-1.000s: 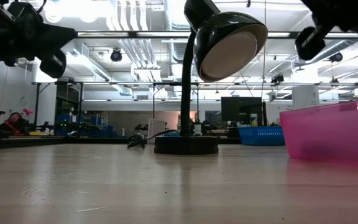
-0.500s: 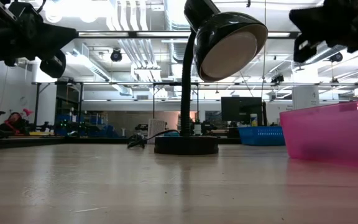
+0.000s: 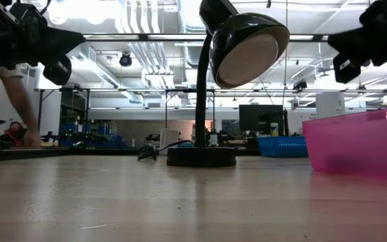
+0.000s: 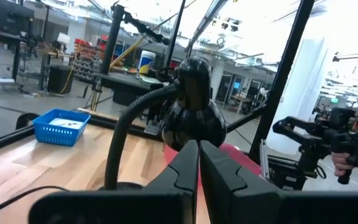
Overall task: Pick and place items into bin
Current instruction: Return to Home Position
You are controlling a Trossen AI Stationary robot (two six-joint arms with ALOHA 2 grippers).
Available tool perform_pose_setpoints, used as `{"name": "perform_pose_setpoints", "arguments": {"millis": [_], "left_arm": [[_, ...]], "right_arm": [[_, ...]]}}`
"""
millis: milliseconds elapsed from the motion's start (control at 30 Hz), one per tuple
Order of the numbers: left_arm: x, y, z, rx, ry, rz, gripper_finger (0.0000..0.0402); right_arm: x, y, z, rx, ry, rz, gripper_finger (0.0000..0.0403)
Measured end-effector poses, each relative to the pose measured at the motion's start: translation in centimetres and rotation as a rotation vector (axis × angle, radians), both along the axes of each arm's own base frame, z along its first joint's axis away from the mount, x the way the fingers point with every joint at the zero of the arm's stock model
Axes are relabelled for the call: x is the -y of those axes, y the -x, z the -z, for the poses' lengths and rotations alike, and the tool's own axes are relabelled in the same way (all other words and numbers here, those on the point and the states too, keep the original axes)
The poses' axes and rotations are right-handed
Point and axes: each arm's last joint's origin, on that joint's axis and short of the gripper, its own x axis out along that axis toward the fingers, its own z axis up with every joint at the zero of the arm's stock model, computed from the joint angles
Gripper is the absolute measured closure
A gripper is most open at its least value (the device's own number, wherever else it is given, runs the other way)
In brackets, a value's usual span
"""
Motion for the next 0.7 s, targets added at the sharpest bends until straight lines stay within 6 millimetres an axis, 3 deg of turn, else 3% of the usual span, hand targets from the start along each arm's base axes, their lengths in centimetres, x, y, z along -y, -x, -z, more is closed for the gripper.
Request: {"name": "perform_pose_setpoints", "arguments": {"millis": [500, 700], "left_arm": [[-0.01, -0.1, 0.28, -0.032, -0.187, -0.025, 0.0402], [-0.02, -0.19, 0.39, -0.045, -0.183, -0.023, 0.0402]], "right_arm": [[0.03, -0.04, 0.19, -0.001, 0.088, 0.02, 0.0394], [0.03, -0.04, 0.19, 0.001, 0.114, 0.022, 0.0394]]}}
